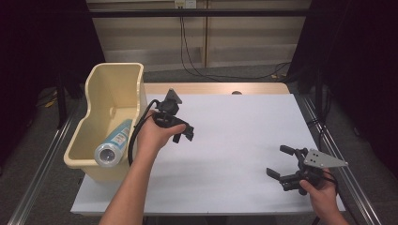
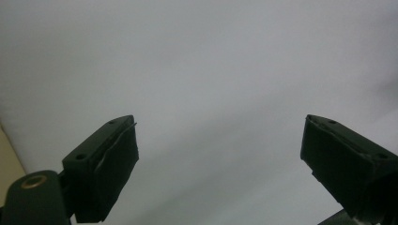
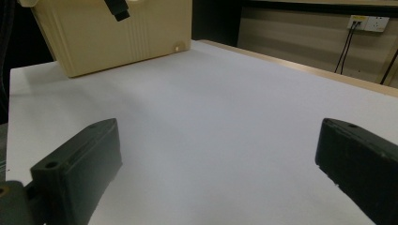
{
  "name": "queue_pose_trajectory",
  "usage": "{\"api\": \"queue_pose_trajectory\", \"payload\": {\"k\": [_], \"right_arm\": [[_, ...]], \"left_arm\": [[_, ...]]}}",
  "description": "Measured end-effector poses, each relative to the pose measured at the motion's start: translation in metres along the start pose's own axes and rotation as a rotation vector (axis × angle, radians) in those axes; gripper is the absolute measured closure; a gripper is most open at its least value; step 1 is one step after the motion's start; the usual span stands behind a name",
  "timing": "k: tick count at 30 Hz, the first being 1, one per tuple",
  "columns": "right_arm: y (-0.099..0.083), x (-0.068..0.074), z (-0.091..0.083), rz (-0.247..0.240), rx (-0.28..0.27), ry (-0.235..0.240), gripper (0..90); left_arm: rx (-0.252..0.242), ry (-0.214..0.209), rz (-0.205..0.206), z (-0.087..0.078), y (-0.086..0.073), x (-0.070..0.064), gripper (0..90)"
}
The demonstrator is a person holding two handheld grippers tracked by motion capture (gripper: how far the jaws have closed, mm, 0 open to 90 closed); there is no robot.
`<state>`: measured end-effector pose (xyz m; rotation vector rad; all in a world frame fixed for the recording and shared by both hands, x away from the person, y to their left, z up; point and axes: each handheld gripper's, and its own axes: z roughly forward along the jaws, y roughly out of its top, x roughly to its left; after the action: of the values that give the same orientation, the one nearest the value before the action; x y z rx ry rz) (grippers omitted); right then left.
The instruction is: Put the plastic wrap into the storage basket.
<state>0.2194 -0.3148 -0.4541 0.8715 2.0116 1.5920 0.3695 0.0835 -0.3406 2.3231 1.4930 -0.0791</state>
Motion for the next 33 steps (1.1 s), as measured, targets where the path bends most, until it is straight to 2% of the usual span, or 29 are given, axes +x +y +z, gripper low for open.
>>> {"api": "queue_pose_trajectory", "payload": {"k": [8,15,27,33], "right_arm": [[0.000,0.000,0.000,-0.001,-0.002,0.004,0.2],[0.000,0.000,0.001,0.000,0.001,0.004,0.2],[0.000,0.001,0.002,-0.006,0.006,0.006,0.2],[0.000,0.002,0.003,-0.010,0.012,0.007,0.2]], "left_arm": [[0.003,0.007,0.011,0.012,-0.007,0.001,11.4],[0.000,-0.013,0.018,0.024,-0.015,0.000,11.3],[-0.003,-0.024,0.032,0.047,-0.030,0.007,11.3],[-0.035,-0.021,0.042,0.053,-0.037,0.007,11.3]]}}
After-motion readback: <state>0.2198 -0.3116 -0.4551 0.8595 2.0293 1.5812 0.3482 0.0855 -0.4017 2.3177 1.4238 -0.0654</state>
